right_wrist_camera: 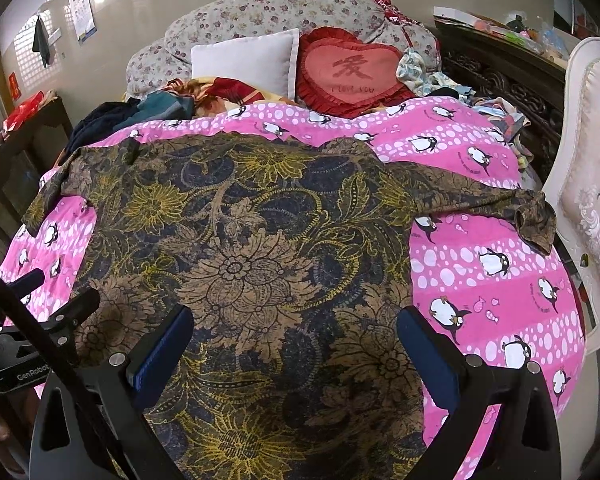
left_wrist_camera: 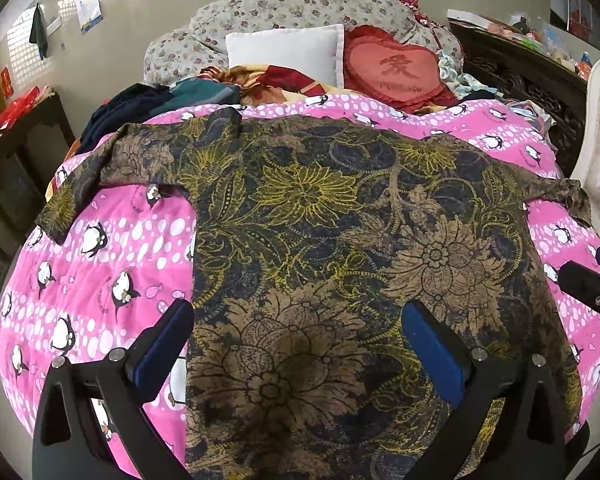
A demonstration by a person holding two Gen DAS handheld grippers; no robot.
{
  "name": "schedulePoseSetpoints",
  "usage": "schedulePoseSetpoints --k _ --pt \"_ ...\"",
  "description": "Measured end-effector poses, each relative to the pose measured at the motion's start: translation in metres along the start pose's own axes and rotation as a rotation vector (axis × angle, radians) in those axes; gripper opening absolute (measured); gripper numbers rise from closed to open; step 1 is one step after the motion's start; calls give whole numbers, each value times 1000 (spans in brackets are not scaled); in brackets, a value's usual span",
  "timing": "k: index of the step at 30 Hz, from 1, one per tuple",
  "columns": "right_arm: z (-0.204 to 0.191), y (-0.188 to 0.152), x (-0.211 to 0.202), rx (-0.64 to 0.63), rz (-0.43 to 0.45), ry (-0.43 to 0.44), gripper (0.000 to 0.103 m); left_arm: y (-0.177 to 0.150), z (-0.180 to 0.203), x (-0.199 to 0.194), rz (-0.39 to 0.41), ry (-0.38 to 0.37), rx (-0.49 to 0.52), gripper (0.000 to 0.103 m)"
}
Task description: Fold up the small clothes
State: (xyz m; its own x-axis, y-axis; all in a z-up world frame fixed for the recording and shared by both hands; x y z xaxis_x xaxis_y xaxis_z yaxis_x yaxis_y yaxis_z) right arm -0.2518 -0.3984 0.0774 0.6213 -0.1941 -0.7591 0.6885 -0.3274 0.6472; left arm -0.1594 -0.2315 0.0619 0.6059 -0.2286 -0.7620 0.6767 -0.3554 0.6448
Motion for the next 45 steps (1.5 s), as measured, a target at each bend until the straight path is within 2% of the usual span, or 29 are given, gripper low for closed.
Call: schedulePoseSetpoints --k 9,12,13,16,26,31,39,45 --pt "-1 -1 4 28 -22 29 103 -1 1 2 -2 -2 1 103" --pt "-3 -2 5 52 -37 59 103 -2 2 5 -7 -6 0 103" --pt "-5 -1 3 92 -59 105 103 -2 2 5 -7 -5 0 103" --pt "-3 -1 5 35 -28 40 103 -2 1 4 -5 -6 0 103" --pt "-3 -3 7 34 -57 37 103 -2 0 6 -6 -9 0 103" --pt "-7 0 10 11 12 29 103 -3 1 6 -8 -8 1 103" --pt "-8 -4 16 1 -120 4 103 -2 -1 14 -19 -7 -5 103" --pt "-13 1 22 2 -77 29 103 -2 -4 19 -31 -5 -7 103"
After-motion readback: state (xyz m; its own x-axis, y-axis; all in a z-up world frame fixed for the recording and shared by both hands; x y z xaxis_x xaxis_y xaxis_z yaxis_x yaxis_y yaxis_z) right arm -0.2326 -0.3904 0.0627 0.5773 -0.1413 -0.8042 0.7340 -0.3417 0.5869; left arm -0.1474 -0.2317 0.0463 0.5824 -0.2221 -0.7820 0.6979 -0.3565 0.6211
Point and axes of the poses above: each gripper's, at about its wrist camera, not at the fingertips, and x roughly the way its jaws point, z to its right, y to its top, the point moved 4 cm from there along x, roughly the way its jaws point, and after that the axes turned 2 degrees about x, right-handed, at the moved point
